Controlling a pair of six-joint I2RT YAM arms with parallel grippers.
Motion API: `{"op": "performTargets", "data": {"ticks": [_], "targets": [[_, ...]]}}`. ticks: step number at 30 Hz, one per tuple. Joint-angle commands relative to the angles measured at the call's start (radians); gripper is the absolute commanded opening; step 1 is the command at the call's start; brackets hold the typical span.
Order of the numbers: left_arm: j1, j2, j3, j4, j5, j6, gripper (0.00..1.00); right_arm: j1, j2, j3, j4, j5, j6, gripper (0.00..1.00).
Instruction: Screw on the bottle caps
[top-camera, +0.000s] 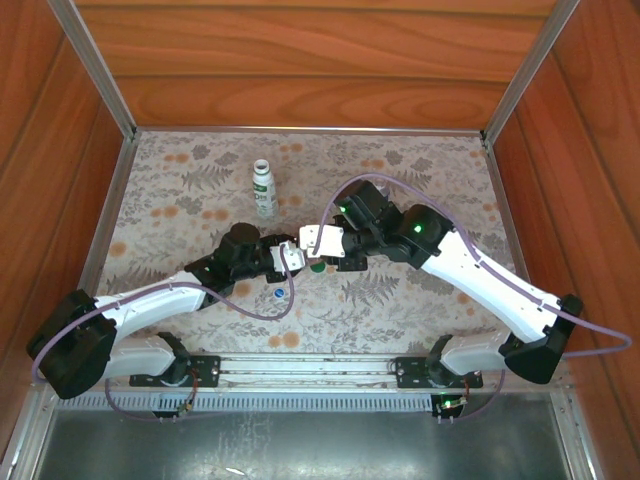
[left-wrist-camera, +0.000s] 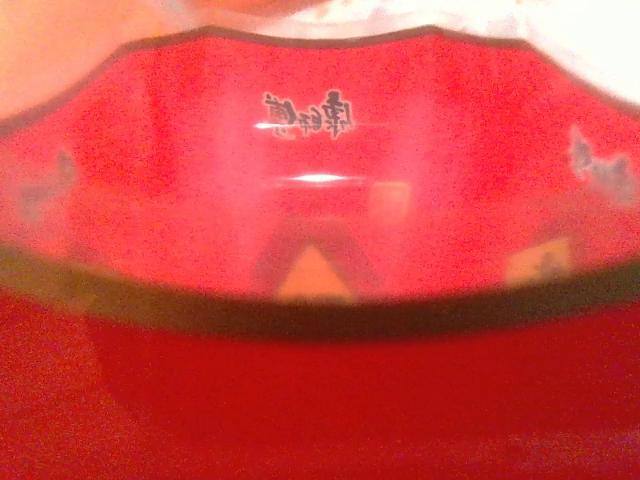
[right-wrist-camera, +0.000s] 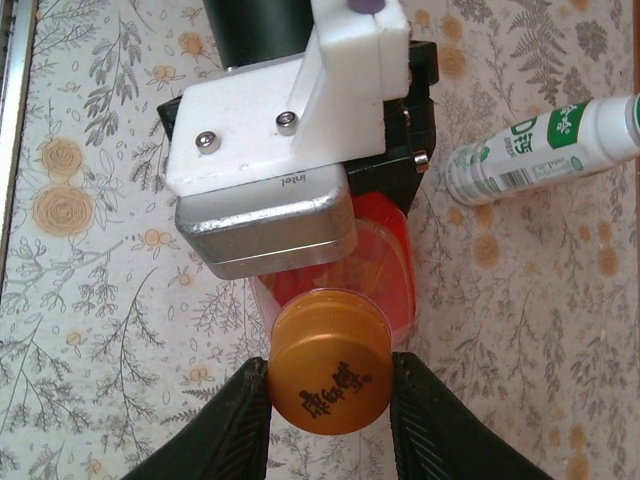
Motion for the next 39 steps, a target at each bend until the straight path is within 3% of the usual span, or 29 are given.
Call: {"op": "performTargets", "data": {"ticks": [1, 4, 6, 8, 9, 15, 19, 23, 30, 36, 39], "targets": [[-0.009, -0.008, 0.037, -0.007, -0.038, 0.001, 0.53, 0.005, -0.013, -0.029, 0.046, -0.024, 0.137, 0.34], [-0.008, 0.006, 0.06, -0.008, -0.066, 0.014, 0.53, 0.005, -0.023, -0.051, 0.131, 0.02, 0.336, 0.31], [-0.008, 0.02, 0.077, -0.008, -0.099, 0.029, 0.53, 0.002, -0.025, -0.062, 0.191, 0.07, 0.493, 0.35], [-0.009, 0.036, 0.092, -0.008, -0.14, 0.044, 0.53, -0.012, -0.026, -0.079, 0.258, 0.094, 0.68, 0.31], [-0.009, 0.044, 0.101, -0.008, -0.163, 0.055, 0.53, -0.015, -0.032, -0.095, 0.302, 0.091, 0.784, 0.24], [-0.008, 0.066, 0.121, -0.01, -0.232, 0.125, 0.53, -0.056, -0.059, -0.203, 0.452, 0.012, 1.315, 0.18], [-0.007, 0.061, 0.118, -0.013, -0.223, 0.128, 0.53, -0.086, -0.063, -0.239, 0.465, -0.027, 1.443, 0.24], [-0.008, 0.053, 0.103, -0.013, -0.212, 0.119, 0.53, -0.1, -0.094, -0.24, 0.444, -0.002, 1.349, 0.36], [-0.007, 0.004, 0.054, -0.023, -0.182, 0.117, 0.53, -0.101, -0.236, -0.308, 0.423, 0.029, 0.637, 0.65], [-0.008, -0.01, 0.026, -0.033, -0.213, 0.178, 0.53, -0.097, -0.235, -0.235, 0.197, -0.147, 0.119, 0.75], [-0.007, -0.017, 0.02, -0.033, -0.228, 0.203, 0.53, -0.08, -0.216, -0.23, 0.227, -0.045, -0.058, 0.78]]}}
